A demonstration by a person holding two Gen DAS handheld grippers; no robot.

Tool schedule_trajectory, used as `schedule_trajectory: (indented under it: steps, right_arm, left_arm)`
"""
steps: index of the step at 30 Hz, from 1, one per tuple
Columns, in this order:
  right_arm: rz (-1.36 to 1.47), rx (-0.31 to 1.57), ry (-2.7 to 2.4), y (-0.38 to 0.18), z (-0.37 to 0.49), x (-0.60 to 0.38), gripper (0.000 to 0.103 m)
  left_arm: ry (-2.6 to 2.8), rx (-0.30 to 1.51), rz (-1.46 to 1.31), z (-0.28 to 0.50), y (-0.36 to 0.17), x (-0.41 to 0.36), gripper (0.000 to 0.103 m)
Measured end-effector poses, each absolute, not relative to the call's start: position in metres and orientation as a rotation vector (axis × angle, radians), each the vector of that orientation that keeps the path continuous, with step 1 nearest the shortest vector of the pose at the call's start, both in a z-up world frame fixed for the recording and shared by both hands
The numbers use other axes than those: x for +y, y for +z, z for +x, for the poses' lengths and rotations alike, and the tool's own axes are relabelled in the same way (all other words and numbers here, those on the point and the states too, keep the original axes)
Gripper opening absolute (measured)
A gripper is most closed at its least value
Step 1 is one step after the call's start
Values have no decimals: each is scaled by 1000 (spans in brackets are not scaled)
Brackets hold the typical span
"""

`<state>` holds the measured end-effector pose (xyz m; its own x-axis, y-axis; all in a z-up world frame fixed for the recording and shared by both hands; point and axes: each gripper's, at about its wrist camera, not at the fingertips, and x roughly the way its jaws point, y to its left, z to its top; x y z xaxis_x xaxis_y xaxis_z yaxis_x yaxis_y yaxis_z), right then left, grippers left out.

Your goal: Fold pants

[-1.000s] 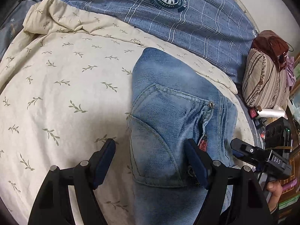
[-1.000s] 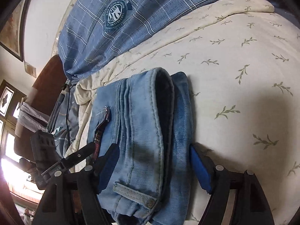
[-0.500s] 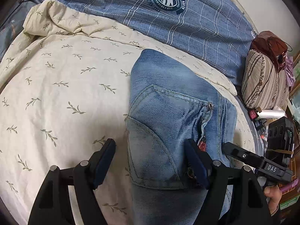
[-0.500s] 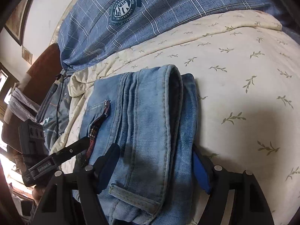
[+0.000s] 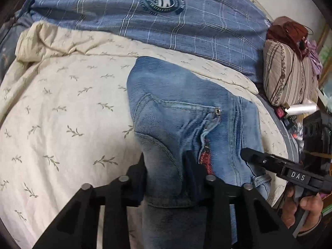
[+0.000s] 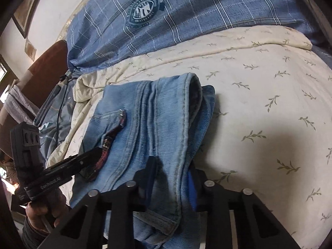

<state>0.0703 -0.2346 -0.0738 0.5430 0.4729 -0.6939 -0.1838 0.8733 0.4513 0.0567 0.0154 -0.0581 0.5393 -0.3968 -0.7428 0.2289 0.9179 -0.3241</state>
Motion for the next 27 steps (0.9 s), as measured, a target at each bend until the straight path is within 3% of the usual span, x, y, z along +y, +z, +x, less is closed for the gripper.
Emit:
schedule_trajectory:
  steps: [9, 17, 22, 27]
  right_arm:
    - [315, 843, 431, -37, 57, -224, 20]
    - [265, 716, 495, 48, 76, -211, 19]
    - [259, 716, 500, 65, 112, -203, 19]
    - [301, 786, 485, 33, 143, -202, 19]
  left_arm:
    - [-363, 799, -103, 36, -16, 10, 28]
    - [-344, 680, -129, 61, 59, 34, 28]
    - [-327, 702, -166, 92, 59, 41, 28]
    - [-308, 793, -218, 118, 18, 44, 30]
